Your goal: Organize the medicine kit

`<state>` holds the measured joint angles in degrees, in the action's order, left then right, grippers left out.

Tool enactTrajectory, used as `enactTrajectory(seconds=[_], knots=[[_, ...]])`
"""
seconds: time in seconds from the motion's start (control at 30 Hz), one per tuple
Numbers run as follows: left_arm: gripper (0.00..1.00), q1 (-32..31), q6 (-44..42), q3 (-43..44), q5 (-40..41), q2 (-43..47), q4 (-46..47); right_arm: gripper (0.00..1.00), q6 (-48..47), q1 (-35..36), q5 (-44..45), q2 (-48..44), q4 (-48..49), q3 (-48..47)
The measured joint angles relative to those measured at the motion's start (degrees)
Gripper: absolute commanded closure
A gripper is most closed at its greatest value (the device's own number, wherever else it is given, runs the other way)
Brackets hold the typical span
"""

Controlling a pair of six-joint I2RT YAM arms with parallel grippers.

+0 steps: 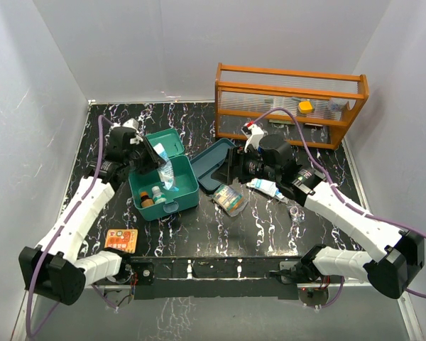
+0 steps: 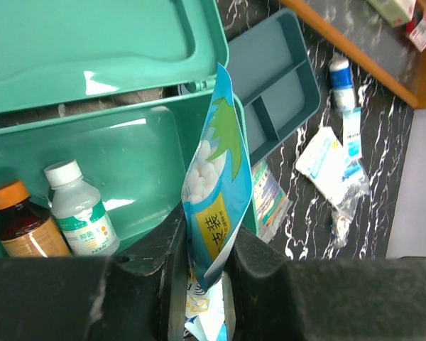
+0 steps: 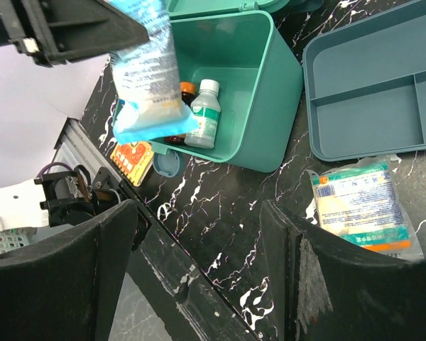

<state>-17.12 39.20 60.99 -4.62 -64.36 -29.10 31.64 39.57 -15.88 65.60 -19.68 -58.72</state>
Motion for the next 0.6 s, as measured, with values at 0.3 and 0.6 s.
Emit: enactTrajectory(seconds=[0.3, 0.6], knots=[[0.85, 0.02, -1.22, -4.83, -8.94, -7.34, 5.55, 0.33, 0.48, 0.02, 0.31, 1.07, 0.22, 0.39], [0.83, -0.24, 1.22, -7.54, -10.88, -12.87, 12.37, 0.33, 3.06, 0.02, 0.46, 2.1, 1.7, 1.62]])
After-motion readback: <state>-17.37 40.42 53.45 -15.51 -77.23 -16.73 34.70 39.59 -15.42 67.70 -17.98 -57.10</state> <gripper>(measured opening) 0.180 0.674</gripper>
